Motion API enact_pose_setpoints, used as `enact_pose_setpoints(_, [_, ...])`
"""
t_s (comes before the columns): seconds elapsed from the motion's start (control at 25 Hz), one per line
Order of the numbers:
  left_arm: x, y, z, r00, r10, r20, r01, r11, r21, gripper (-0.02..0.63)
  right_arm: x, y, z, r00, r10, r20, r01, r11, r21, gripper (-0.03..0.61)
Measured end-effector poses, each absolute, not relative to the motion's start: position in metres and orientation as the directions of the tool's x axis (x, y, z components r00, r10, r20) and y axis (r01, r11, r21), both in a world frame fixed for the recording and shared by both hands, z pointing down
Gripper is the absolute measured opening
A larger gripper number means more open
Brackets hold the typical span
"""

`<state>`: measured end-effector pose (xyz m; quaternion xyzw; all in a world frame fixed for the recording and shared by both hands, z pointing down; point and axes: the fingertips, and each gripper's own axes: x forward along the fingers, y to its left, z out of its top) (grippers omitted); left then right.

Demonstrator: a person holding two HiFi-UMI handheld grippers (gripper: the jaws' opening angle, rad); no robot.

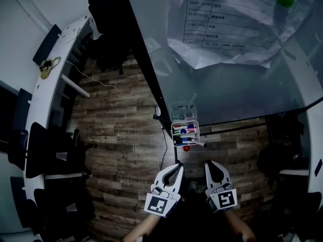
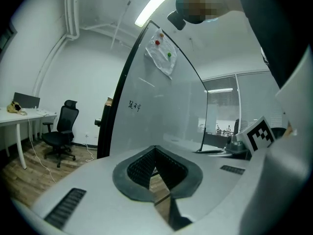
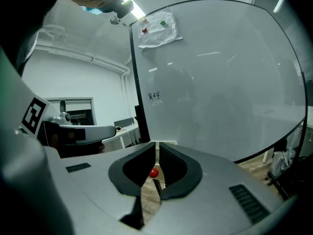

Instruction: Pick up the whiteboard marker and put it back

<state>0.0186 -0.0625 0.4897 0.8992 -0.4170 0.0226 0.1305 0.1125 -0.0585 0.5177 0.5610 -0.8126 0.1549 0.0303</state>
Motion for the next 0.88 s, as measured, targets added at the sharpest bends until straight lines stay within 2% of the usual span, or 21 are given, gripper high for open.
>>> enact_pose_setpoints(0.12, [0.018, -0.070, 0.492, 0.654, -0.742, 0.149, -0.753, -0.619, 0.222, 0.008, 0.118, -0.063, 0.533, -0.347, -0.891, 0.293, -0.933, 0.298, -0.199, 0.017])
enact_pose_setpoints(0.32, [0.017, -0.081, 0.495, 0.653, -0.740, 0.158, -0.754, -0.616, 0.230, 0.009, 0.113, -0.081, 0.530, -0.350, -0.906, 0.239, -0.928, 0.300, -0.222, 0.022])
enact_pose_setpoints(0.64, [0.017, -0.090, 0.498, 0.653, -0.739, 0.164, -0.753, -0.613, 0.239, 0.008, 0.113, -0.098, 0.550, -0.346, -0.889, 0.300, -0.930, 0.283, -0.234, 0.093])
enact_pose_setpoints(0.88, [0.015, -0.093, 0.502, 0.651, -0.739, 0.175, -0.755, -0.607, 0.249, 0.008, 0.115, -0.107, 0.558, -0.339, -0.886, 0.316, -0.932, 0.271, -0.239, 0.104])
